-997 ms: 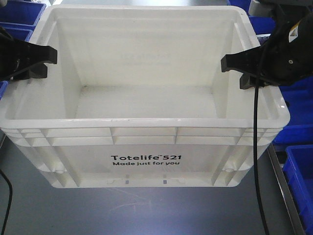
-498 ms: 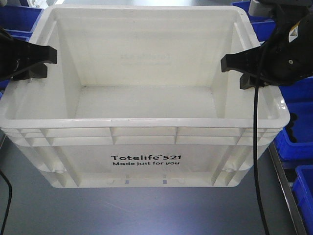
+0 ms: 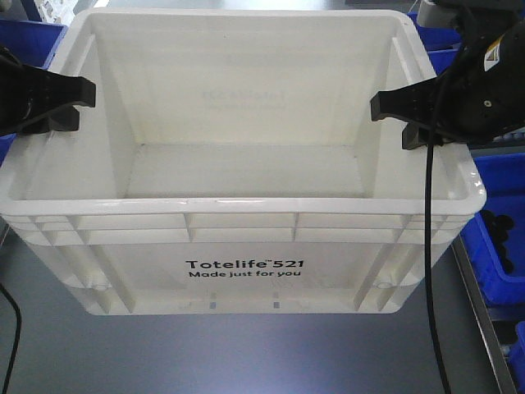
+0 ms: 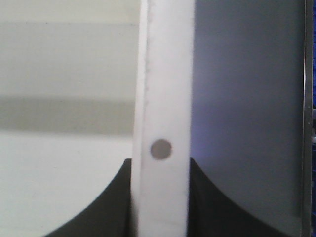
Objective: Move bin from left to right shelf
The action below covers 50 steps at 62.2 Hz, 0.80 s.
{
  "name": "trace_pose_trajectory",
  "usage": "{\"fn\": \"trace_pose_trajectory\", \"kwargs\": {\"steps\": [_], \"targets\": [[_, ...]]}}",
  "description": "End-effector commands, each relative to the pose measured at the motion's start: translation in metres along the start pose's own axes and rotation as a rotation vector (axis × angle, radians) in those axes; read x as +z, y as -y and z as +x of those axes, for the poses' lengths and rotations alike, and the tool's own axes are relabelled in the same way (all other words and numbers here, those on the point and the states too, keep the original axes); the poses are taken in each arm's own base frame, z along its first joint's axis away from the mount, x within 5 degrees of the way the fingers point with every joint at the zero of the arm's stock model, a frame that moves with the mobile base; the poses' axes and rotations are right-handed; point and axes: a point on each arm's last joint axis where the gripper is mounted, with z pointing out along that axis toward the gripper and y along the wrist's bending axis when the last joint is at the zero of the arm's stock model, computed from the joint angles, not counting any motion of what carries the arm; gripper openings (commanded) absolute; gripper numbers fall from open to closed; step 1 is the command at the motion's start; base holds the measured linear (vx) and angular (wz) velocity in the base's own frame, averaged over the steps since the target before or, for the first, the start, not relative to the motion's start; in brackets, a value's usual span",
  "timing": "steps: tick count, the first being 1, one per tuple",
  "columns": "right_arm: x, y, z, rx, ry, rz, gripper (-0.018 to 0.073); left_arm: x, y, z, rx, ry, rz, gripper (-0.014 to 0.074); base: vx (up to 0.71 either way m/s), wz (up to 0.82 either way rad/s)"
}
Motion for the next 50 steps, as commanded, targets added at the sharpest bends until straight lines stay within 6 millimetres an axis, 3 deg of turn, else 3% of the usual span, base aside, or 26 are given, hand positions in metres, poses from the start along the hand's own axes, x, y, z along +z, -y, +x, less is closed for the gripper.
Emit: {"fn": "trace_pose_trajectory", "kwargs": {"steps": [1,50], "targets": [[-0.0291,0.0032,-0.0126,-0.013,0.194,-0.017,0.0029,-0.0249,0.0028,-0.0126,0.041,0.171,0.018,0.0152,0.22,0.0],[-0.0291,0.0032,-0.0126,-0.013,0.194,-0.017,0.0029,-0.0249,0.0028,-0.0126,0.041,0.171,0.018,0.0152,0.22,-0.01]]}}
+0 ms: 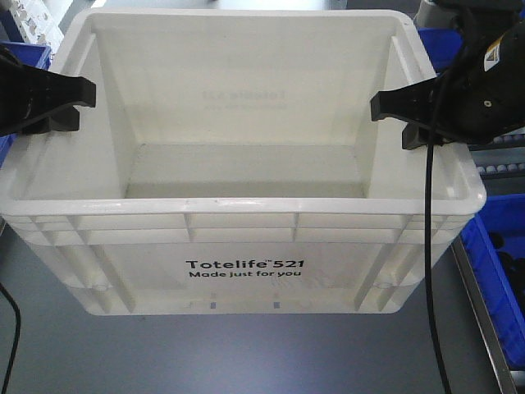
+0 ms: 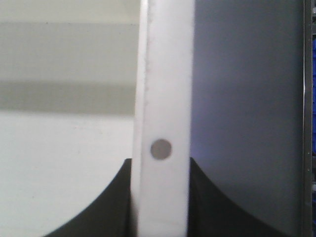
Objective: Move bin from left to right shelf
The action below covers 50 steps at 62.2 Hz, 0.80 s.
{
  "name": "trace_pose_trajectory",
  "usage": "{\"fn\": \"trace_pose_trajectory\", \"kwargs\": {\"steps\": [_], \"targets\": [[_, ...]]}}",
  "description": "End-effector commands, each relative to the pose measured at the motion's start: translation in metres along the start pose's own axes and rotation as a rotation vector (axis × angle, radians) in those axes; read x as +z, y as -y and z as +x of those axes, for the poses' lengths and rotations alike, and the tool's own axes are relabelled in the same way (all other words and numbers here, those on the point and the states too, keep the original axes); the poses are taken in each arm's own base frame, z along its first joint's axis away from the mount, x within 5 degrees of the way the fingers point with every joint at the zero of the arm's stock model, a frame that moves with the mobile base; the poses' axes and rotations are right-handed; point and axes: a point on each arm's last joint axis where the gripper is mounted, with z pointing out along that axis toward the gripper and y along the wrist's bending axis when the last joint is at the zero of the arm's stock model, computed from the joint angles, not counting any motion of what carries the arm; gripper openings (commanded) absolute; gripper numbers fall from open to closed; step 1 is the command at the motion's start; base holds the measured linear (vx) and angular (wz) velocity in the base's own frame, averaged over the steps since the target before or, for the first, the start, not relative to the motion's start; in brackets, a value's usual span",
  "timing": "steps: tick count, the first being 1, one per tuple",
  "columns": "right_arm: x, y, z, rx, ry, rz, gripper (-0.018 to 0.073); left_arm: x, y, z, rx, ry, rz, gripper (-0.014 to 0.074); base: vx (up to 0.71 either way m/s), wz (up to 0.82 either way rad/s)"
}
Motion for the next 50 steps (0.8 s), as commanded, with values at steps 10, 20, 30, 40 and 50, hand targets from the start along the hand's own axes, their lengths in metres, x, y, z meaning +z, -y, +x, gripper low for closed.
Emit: {"fn": "trace_pose_trajectory", "kwargs": {"steps": [10,20,30,40,50], "targets": [[-0.0291,0.0032,-0.0126,-0.013,0.194,-0.017,0.0029,-0.0249,0.0028,-0.0126,0.041,0.171,0.018,0.0152,0.23,-0.02],[-0.0291,0.0032,-0.0126,-0.013,0.194,-0.017,0.0029,-0.0249,0.0028,-0.0126,0.041,0.171,0.018,0.0152,0.22,-0.01],[-0.0291,0.0032,-0.0126,-0.013,0.194,-0.017,0.0029,-0.0249,0.0028,-0.0125,0.041,0.17,0.017,0.0152,0.21,-0.01],[-0.0291,0.0032,-0.0126,-0.013,0.194,-0.017,0.0029,-0.0249,0.0028,-0.0125,0.041,0.17,0.017,0.0152,0.2,-0.02],[-0.0291,0.0032,-0.0126,-0.013,0.194,-0.017,0.0029,-0.0249,0.0028,-0.0125,0.041,0.17,0.017,0.0152,0.2,-0.02]]}}
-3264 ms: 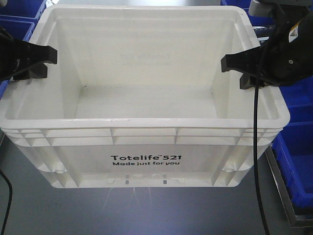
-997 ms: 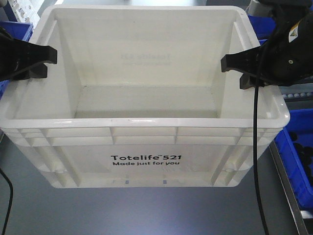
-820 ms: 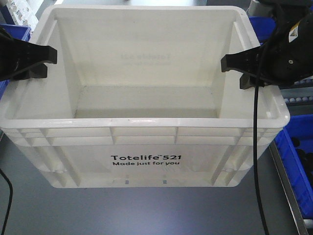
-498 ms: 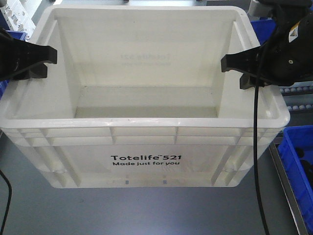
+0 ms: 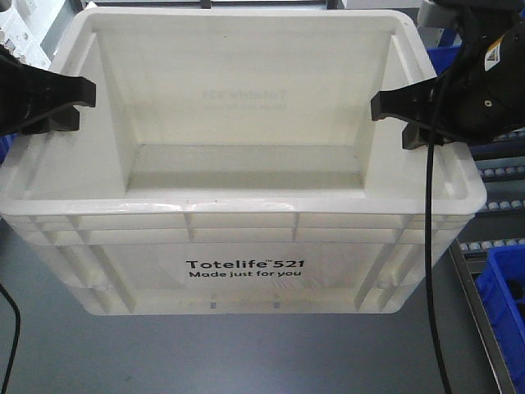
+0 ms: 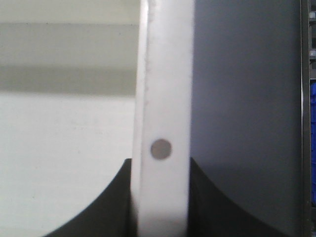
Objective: Move bin from left to right shelf
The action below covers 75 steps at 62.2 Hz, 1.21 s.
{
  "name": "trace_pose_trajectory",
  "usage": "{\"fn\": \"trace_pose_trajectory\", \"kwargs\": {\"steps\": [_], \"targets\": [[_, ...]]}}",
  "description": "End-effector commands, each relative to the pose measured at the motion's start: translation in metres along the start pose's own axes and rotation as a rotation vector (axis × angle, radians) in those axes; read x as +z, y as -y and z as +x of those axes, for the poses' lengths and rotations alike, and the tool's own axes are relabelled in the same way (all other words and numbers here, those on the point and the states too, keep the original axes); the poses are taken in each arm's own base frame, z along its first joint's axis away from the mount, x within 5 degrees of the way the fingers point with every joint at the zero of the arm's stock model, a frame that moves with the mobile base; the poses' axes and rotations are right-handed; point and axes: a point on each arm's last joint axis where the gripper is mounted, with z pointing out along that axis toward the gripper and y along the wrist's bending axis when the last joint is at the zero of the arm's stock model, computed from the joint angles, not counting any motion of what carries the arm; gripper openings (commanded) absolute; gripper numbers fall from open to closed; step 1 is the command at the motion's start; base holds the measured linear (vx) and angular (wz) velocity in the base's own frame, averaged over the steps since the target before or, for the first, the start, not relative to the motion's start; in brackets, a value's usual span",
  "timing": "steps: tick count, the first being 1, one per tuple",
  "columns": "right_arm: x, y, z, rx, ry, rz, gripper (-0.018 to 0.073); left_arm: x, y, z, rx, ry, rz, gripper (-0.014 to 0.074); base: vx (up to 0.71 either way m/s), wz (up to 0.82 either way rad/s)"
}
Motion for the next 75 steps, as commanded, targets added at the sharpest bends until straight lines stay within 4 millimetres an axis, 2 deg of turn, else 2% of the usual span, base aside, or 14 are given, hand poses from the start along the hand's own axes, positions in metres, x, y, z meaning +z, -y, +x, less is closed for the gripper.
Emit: {"fn": "trace_pose_trajectory", "kwargs": {"steps": [1,75], "targets": [[-0.0291,0.0032,-0.0126,-0.013,0.194,-0.017,0.0029,-0.0247,0.0028,-0.0125,0.041,0.169,0.017,0.0152,0.2,-0.02],[-0.0291,0.0032,-0.0126,-0.013,0.194,-0.017,0.0029,-0.0247,0.0028,-0.0125,0.041,0.169,0.017,0.0152,0.21,-0.01]]}}
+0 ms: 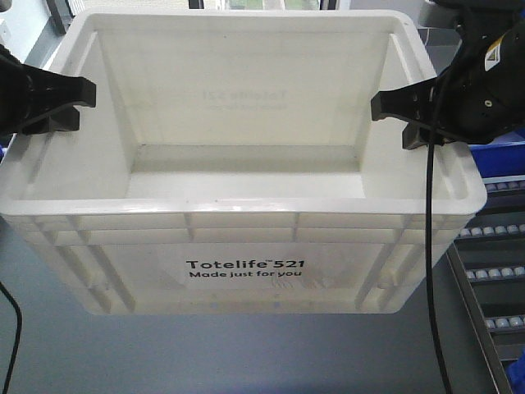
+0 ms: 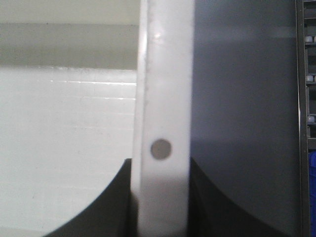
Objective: Move bin from left to right shelf
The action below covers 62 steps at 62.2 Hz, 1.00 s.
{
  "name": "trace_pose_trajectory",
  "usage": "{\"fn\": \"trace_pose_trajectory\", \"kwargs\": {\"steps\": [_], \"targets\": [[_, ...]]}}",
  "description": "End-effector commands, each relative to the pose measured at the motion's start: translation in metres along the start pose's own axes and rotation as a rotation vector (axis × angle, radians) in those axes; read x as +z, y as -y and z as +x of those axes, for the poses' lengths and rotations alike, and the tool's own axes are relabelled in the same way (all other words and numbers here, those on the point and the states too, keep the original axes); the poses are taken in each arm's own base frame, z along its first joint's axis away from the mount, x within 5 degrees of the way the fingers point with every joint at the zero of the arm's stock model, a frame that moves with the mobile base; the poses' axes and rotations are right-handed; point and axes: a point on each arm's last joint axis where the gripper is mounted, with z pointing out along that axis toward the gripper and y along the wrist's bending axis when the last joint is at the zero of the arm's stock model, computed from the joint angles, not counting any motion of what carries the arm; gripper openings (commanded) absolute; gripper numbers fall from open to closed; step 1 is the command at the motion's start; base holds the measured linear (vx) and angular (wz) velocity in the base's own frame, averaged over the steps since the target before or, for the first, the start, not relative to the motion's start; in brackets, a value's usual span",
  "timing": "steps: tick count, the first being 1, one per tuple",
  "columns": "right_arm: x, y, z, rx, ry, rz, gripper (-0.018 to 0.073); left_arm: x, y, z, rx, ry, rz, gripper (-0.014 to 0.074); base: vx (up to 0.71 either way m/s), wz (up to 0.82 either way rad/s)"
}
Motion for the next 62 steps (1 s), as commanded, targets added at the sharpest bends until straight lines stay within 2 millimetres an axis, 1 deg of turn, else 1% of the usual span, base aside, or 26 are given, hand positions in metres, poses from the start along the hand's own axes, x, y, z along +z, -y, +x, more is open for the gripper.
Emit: {"fn": "trace_pose_trajectory", "kwargs": {"steps": [1,62], "targets": [[-0.0286,0.0032,-0.0127,-0.014,0.193,-0.016,0.0029,-0.0247,0.0028,-0.0125,0.041,0.169,0.017,0.0152,0.22,0.01],[-0.0286,0.0032,-0.0127,-0.014,0.193,-0.016,0.0029,-0.0247,0.0028,-0.0125,0.041,0.169,0.017,0.0152,0.17,0.02]]}}
